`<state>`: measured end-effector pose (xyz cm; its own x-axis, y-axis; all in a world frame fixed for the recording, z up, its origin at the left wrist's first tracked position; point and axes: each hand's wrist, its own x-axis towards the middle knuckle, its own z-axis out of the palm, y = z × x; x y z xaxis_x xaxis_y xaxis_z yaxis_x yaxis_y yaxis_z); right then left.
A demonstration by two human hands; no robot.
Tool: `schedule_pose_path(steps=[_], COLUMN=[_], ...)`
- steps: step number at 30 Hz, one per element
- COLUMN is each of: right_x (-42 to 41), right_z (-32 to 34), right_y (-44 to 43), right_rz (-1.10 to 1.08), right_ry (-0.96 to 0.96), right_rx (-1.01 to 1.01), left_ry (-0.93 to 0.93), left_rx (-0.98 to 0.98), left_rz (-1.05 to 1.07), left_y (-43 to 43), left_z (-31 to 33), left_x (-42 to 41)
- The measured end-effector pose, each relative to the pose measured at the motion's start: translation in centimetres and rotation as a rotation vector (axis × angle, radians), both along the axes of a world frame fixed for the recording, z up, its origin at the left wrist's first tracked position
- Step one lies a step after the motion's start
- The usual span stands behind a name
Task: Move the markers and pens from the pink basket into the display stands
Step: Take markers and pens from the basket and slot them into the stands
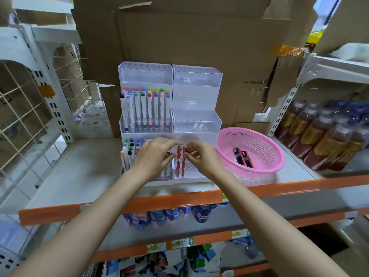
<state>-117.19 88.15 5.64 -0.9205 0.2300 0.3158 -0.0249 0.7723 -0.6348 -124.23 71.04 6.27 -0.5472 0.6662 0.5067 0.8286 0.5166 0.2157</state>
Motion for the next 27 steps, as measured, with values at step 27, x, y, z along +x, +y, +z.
schedule_pose_path(steps=[27], right_x=[3.2], right_z=[2.3], right_y=[5.5], right_rz=[0.006], right_ry=[-0.013], right_rx=[0.122], left_ry=[0.141], left_rx=[-0.028], left_rz=[-0.087], left_y=[6.6], left_z=[2.9], left_x=[1.8])
